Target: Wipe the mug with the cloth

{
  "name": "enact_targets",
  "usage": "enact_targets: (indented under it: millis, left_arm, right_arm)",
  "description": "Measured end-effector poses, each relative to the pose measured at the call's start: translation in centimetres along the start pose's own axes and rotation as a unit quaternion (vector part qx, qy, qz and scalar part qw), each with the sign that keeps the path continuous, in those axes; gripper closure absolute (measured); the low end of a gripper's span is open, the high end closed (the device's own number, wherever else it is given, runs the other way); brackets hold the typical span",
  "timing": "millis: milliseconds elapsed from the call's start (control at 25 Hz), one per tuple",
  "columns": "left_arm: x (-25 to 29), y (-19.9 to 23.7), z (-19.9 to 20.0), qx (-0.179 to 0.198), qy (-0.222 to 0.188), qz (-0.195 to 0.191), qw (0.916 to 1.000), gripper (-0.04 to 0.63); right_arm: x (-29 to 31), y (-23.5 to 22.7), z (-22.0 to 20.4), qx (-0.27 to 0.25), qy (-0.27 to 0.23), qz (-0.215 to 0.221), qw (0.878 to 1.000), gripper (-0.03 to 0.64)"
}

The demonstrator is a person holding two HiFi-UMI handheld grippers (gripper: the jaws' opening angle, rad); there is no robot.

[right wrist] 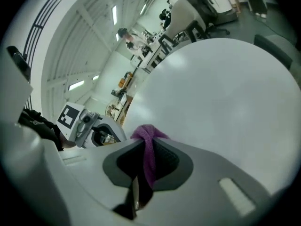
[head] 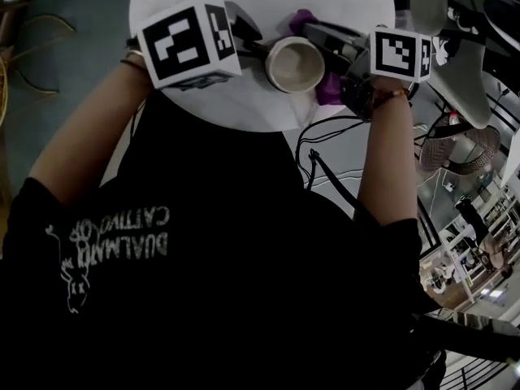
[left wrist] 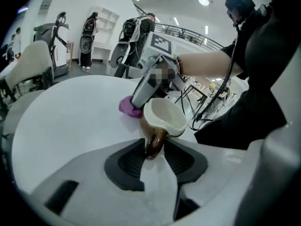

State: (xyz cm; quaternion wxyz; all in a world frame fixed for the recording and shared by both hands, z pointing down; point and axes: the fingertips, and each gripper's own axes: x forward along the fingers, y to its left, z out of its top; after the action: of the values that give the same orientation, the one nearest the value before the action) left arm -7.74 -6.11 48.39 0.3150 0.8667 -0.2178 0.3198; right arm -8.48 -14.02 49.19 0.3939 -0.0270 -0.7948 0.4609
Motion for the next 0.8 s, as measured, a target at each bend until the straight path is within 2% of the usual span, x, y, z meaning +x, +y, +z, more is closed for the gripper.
enact_targets:
  millis: [200,360,480,600,800]
  left_arm:
    - [-0.5,0.4,-0.5,-0.007,0.013,0.026,0.9995,0.479]
    - [-0.5,0.0,-0.4,-0.017,0.013,0.058,0.9981,0.482]
    - [0.2,-0.8,-0.8,-0.021,0.011,0.086,0.996,0.485]
    - [0.3,-0.7,-1.0,-0.029,0.011,0.108,0.9937,0.489]
    - [0.0,-0.1,-0.8,-0.048,0.003,0.144,0.9885,0.492]
  right_arm:
    - [-1.5,-0.1,1.1,0.016,-0.094,0.001,0.995,0.581]
    - [-3.0,1.8,1.2,0.026,-0.168,0.078,0.982,0.581]
    - [-4.6,1.1,-0.1,0.047,-0.227,0.095,0.968,0.581]
    - [-5.8,0.0,-0.6,0.096,-0.283,0.111,0.948,0.583]
    - [-7.2,-1.3,-0.6,0.147,-0.351,0.122,0.917,0.584]
